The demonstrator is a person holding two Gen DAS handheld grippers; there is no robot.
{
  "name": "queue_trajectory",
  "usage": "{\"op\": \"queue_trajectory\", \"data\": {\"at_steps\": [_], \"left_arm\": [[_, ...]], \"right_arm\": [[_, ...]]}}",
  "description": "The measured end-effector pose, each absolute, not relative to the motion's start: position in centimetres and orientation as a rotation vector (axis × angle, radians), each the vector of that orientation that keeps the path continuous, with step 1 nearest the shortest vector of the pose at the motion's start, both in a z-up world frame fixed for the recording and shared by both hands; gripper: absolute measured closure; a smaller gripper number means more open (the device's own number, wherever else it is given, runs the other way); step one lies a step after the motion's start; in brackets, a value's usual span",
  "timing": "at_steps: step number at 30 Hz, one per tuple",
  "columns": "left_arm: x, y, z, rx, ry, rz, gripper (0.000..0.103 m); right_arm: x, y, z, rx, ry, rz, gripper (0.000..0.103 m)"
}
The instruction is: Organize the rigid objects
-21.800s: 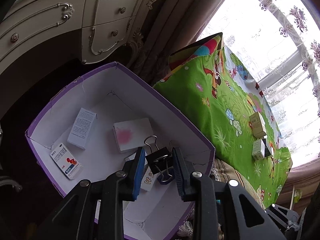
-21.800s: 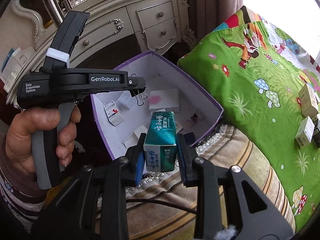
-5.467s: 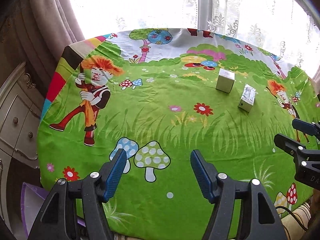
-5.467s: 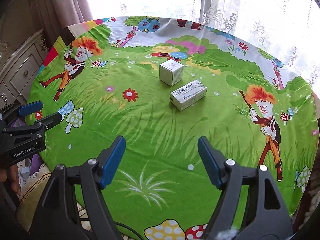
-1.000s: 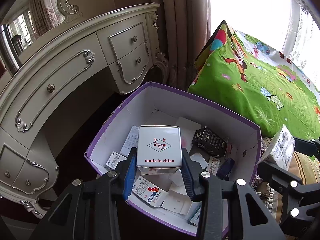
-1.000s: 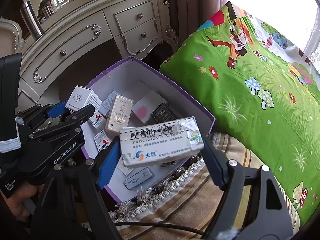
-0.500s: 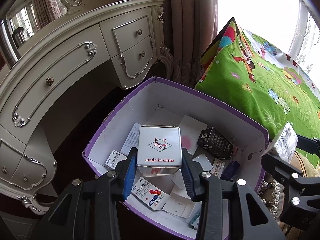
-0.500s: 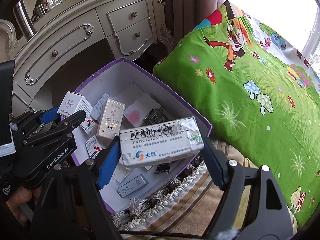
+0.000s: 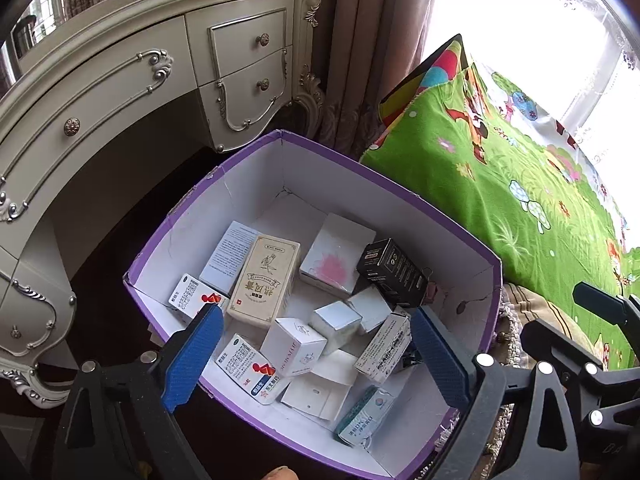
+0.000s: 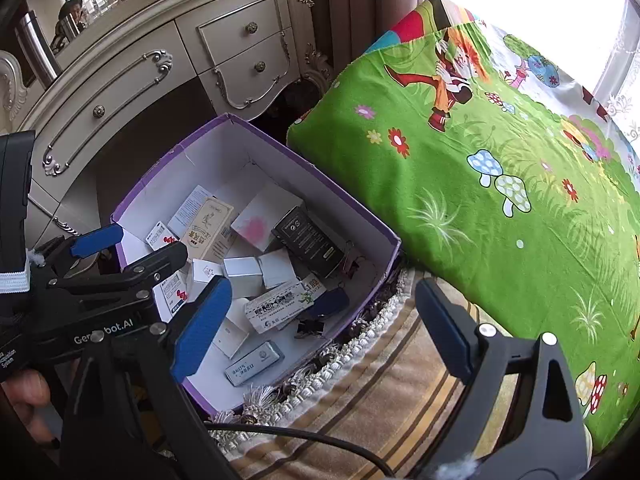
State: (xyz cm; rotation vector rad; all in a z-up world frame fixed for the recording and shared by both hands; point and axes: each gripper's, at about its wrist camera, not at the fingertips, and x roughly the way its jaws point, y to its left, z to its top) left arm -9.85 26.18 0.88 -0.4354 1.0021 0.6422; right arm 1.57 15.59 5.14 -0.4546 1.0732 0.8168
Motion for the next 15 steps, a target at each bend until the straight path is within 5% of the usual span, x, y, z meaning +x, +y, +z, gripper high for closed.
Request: {"op": "queue_trajectory", "data": {"at_steps": [15], "left_arm": [[-13.0, 20.8, 4.2, -0.333, 0.992, 0.684, 0.0]], "right_arm": [[-0.4, 9.9, 7.1, -0.35, 1.011, 0.782, 0.007]]}}
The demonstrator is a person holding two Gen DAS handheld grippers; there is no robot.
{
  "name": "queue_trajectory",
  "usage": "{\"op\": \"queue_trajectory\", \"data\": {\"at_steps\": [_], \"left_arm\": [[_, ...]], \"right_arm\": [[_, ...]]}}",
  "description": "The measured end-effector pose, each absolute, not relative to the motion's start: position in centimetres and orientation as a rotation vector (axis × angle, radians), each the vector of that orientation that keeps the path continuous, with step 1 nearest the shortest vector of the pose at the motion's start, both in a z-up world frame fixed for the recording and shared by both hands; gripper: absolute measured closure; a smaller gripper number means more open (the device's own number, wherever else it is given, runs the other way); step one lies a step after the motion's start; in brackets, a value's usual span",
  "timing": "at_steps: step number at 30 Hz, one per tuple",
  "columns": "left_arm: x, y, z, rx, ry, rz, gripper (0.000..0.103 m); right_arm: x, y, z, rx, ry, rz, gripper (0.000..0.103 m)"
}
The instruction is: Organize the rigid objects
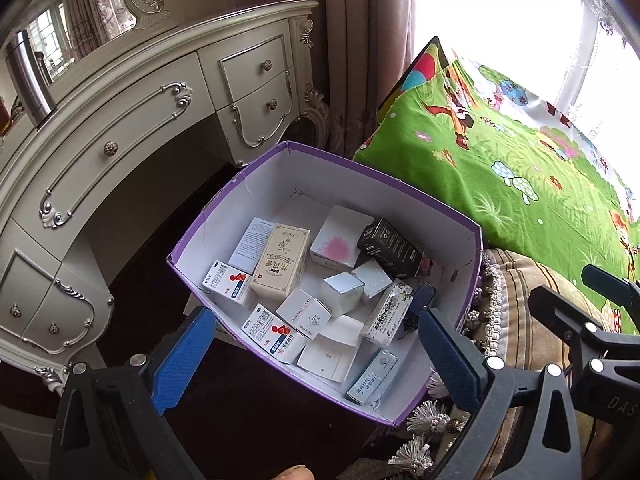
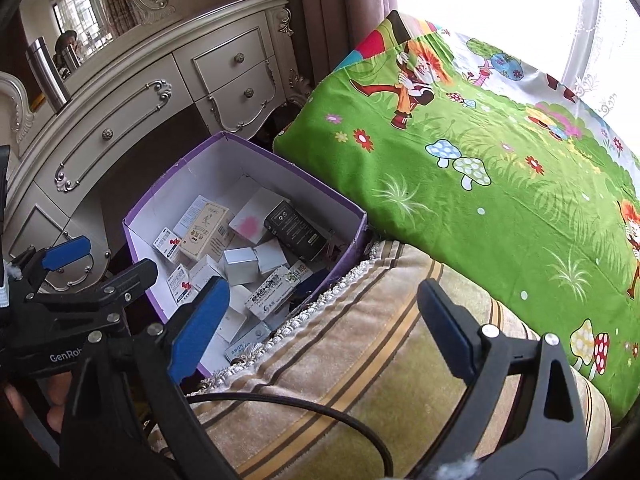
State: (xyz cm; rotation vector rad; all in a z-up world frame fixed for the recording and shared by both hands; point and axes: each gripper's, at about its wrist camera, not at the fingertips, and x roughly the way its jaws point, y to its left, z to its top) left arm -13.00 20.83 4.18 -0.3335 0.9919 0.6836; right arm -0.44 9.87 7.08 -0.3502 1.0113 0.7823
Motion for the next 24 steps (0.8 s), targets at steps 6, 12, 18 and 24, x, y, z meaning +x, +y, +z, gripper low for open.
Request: {"op": "queue_trajectory", "data": {"at_steps": [6, 12, 18, 24], "left_arm": [[-13.3, 20.8, 4.3, -0.331, 0.989, 0.688, 0.0], [-13.2, 21.0, 3.8, -0.343, 1.004, 0.682, 0.0], [-13.3, 21.2, 3.7, -0.342, 1.004, 0.688, 0.0], [-13.4, 21.6, 3.7, -0.347, 1.001, 0.694, 0.0]], "right_arm": [[-0.4, 10.3, 7.1, -0.321, 0.995, 0.79, 0.007], [0.0, 10.6, 6.3, -0.32, 1.007, 0.779, 0.007], [-0.1, 10.8, 6.1, -0.341, 1.001, 0.774, 0.007], [-0.3, 11.1, 6.0, -0.358, 1.0, 0.777, 0.007]]}}
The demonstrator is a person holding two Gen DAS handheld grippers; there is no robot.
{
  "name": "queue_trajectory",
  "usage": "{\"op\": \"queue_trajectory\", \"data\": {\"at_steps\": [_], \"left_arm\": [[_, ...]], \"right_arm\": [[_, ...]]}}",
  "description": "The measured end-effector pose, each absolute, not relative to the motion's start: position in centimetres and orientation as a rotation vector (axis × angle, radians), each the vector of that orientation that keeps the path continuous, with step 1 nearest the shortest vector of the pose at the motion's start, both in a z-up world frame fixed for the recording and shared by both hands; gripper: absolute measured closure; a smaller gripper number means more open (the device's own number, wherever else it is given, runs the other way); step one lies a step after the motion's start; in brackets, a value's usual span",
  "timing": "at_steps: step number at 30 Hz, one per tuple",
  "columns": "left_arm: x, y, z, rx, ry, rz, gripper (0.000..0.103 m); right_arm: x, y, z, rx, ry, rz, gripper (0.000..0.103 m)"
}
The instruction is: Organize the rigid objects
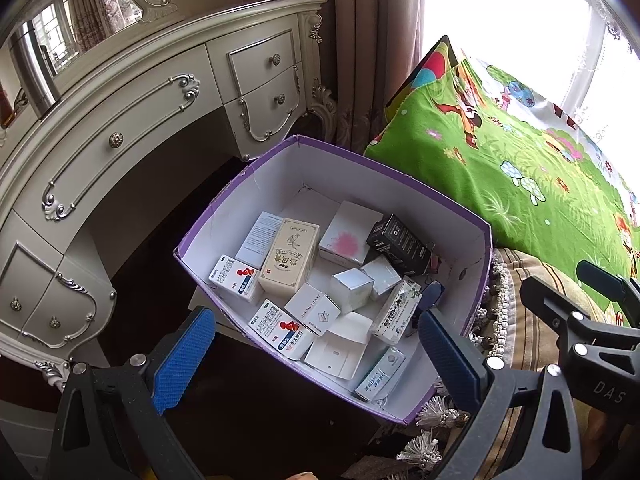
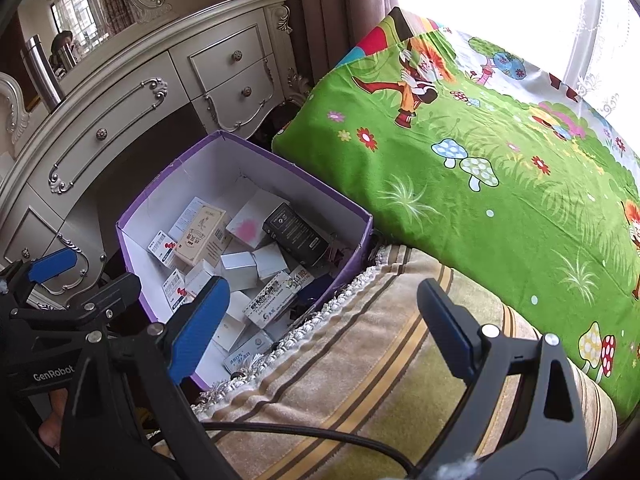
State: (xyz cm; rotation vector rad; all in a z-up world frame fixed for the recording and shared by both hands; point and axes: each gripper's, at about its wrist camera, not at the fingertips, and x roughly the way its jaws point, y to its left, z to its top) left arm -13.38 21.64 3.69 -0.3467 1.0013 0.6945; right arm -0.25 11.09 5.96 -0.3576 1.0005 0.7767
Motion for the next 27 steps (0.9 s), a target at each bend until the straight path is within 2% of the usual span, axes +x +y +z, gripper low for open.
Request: {"op": "queue_trajectory", "data": {"at_steps": [27], "left_arm": [[-13.58, 22.11, 3.36, -0.353, 1.01, 0.711, 0.0]], "right_arm": [[-0.55, 11.27, 5.96, -0.366, 0.999, 0.802, 0.007]]}}
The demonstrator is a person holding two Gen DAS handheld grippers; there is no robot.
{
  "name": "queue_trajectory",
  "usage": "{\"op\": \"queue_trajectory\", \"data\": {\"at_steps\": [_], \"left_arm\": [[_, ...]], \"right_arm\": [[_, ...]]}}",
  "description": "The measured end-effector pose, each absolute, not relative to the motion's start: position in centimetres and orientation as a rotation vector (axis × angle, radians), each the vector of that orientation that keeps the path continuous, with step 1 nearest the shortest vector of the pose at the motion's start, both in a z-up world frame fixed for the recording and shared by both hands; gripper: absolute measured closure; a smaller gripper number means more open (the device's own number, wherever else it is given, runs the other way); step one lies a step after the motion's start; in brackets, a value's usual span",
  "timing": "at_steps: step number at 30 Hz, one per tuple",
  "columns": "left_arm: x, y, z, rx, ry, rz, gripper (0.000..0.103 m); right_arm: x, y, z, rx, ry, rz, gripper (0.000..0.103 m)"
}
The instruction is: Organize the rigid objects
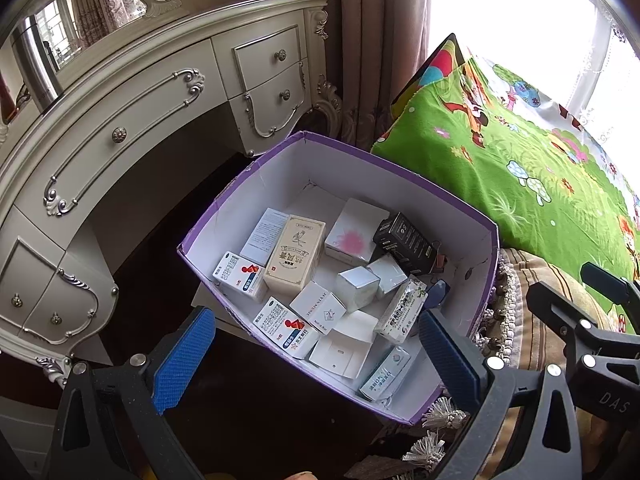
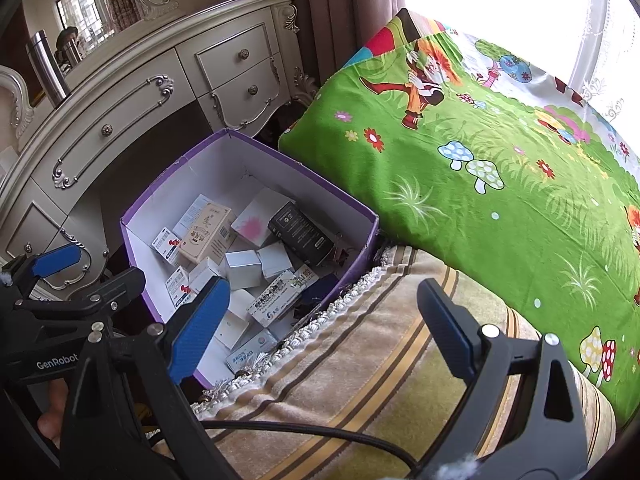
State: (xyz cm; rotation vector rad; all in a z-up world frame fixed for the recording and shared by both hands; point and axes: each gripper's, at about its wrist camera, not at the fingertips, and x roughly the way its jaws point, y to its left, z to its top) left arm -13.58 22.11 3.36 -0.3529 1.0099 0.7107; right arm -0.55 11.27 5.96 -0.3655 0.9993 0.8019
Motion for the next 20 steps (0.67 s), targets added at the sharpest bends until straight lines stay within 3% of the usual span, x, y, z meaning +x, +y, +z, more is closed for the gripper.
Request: {"op": "queue_trajectory", "data": {"at_steps": [20], "left_arm": [[-13.84, 22.3, 3.6, -0.343, 0.984, 0.712, 0.0]], "right_arm": [[-1.36, 11.86, 6.02, -0.397, 0.986, 0.857, 0.007]]}}
